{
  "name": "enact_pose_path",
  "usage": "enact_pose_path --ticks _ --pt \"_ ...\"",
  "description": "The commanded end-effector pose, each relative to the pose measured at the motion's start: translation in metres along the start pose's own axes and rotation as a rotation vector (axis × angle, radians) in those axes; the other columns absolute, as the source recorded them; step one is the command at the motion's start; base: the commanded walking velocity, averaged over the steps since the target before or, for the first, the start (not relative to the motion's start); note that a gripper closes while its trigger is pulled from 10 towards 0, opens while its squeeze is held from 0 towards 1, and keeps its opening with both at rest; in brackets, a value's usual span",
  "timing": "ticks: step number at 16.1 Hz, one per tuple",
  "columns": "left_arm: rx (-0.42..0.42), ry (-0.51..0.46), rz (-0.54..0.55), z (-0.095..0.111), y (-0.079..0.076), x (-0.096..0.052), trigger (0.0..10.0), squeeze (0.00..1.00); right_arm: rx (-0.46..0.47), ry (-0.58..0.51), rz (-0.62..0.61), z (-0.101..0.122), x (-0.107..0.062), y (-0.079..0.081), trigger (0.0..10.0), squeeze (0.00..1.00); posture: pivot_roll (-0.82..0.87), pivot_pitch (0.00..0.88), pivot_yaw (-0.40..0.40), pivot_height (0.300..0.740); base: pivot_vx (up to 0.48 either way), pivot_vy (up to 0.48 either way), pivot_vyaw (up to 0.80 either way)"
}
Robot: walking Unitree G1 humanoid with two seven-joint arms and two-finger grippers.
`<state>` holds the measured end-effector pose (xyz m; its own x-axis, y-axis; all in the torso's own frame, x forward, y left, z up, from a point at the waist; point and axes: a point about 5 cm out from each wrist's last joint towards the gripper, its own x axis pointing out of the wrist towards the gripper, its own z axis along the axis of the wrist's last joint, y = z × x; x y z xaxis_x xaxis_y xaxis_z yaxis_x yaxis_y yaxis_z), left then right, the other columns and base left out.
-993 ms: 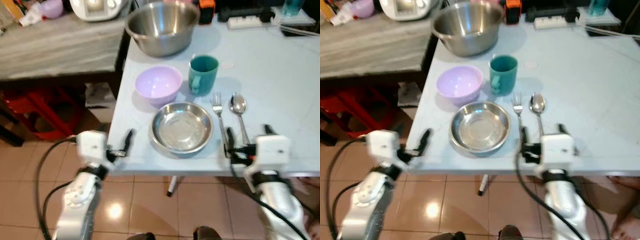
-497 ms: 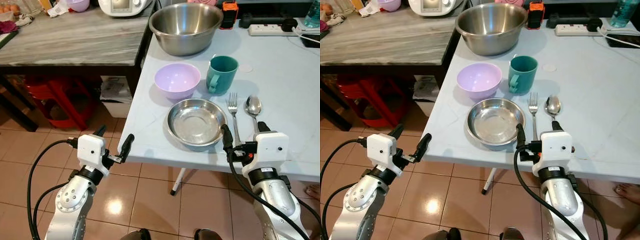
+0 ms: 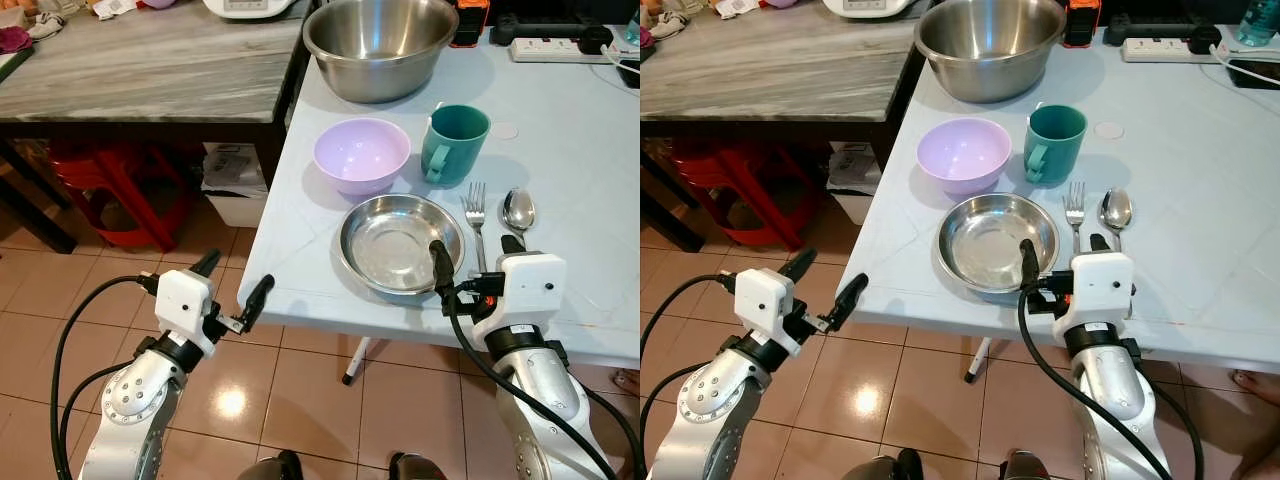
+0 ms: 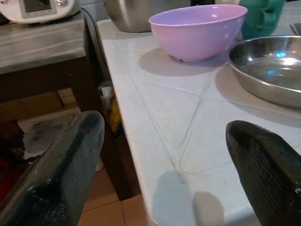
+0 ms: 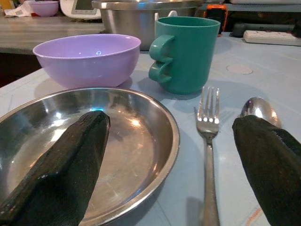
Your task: Setting the table
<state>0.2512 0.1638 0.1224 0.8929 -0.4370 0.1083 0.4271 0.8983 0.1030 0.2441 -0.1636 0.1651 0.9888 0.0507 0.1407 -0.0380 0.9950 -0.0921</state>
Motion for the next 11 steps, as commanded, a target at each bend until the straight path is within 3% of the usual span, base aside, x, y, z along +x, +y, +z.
enact_pose_path --ticks 1,2,6,11 --pt "0.02 0.005 -0.014 0.0 0.001 -0.005 10.0 0.0 0.013 -0.007 0.001 0.002 -0.002 0.0 10.0 0.0 -0.12 0.215 0.111 0.74 0.0 0.0 0.0" --pt "0.02 0.006 -0.016 0.0 0.002 -0.005 10.0 0.0 0.002 -0.004 -0.01 0.002 -0.001 0.0 10.0 0.0 -0.12 0.215 0.111 0.74 0.0 0.0 0.0" --pt "0.004 -0.009 -0.083 0.001 -0.002 -0.004 10.0 0.0 0.108 0.036 -0.015 -0.002 0.001 -0.011 10.0 0.0 -0.11 0.219 0.111 0.74 0.0 0.0 0.0" --pt "0.012 -0.002 -0.107 0.001 -0.004 -0.007 10.0 0.0 0.144 0.055 -0.033 -0.002 0.01 -0.024 10.0 0.0 -0.11 0.23 0.117 0.74 0.0 0.0 0.0"
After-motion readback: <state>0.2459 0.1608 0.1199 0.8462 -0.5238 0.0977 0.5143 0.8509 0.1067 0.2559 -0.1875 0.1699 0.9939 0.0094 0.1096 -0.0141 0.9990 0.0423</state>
